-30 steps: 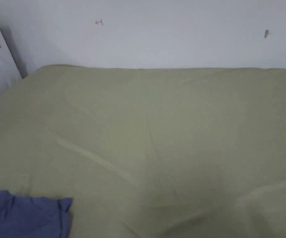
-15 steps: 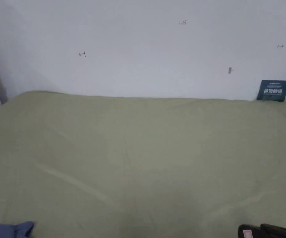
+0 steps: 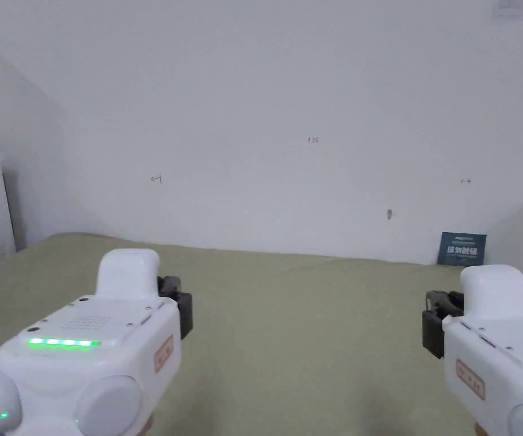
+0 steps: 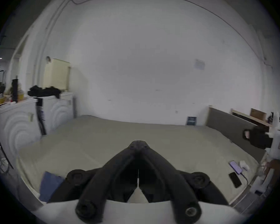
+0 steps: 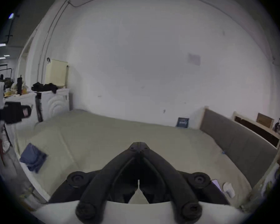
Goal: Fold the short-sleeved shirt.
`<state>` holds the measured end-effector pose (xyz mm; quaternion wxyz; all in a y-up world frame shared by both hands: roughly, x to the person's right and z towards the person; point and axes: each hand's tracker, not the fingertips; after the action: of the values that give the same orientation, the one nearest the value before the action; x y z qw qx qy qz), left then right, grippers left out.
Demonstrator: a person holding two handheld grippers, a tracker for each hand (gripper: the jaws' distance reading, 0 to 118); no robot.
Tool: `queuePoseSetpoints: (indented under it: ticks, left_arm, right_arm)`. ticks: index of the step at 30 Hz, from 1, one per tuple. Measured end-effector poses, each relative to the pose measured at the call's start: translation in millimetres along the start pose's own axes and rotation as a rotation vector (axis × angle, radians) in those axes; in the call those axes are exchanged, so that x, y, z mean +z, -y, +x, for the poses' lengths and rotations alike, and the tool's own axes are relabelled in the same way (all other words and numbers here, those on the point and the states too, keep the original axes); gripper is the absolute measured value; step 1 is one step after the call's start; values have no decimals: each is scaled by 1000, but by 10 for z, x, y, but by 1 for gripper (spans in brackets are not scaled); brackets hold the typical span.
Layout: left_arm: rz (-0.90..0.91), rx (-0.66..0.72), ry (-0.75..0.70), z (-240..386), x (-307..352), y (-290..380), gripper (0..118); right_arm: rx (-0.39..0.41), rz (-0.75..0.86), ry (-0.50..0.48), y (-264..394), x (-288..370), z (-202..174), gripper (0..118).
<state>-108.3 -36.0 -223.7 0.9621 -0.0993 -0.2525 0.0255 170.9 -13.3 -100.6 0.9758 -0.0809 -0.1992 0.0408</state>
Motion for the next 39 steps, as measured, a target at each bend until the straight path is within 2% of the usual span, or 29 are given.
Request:
queuePoseSetpoints:
  ticks: [4,8,13,14,15,16,17,19,20,23,26,27,32,37,39]
  left_arm:
    - [-7,-20,-5,482,23,220,0]
    - [-10,-82,-56,704,82,437,0]
    - [-16,-101,-73,762,143,584,0]
    - [-16,-102,-74,770,149,597,0]
    - [-14,-104,-72,775,157,594,4]
    - [-8,-107,-68,776,170,567,13]
    - [3,-97,-53,758,174,533,38]
    - [5,-83,-44,762,156,443,107]
    - [-1,-78,-46,765,136,395,118]
    - [18,-65,-56,757,57,219,118]
    - [1,-81,-88,675,234,81,118]
    - [-10,-87,-99,656,242,55,118]
    - [-13,-53,-108,569,214,48,118]
    - [-1,-22,-107,514,169,64,118]
    - [2,-33,-122,530,144,67,118]
  right_arm:
    - [-45,-39,17,298,100,-3,2]
    - [-89,-106,101,637,117,-12,2]
    - [-45,-116,137,786,168,-73,3]
    - [-48,-109,138,778,200,-94,14]
    - [-53,-104,133,775,217,-90,38]
    - [-59,-107,121,762,215,-83,70]
    - [-59,-118,114,743,211,-80,92]
    - [-57,-95,117,671,267,-78,92]
    - [-59,-85,123,633,280,-68,92]
    - [-94,-50,144,480,329,-15,92]
    - [-183,75,72,327,436,114,92]
    - [-188,95,62,281,461,141,92]
    - [-115,120,136,114,479,156,92]
    - [-171,155,39,243,389,230,92]
    - [-161,95,24,266,340,212,92]
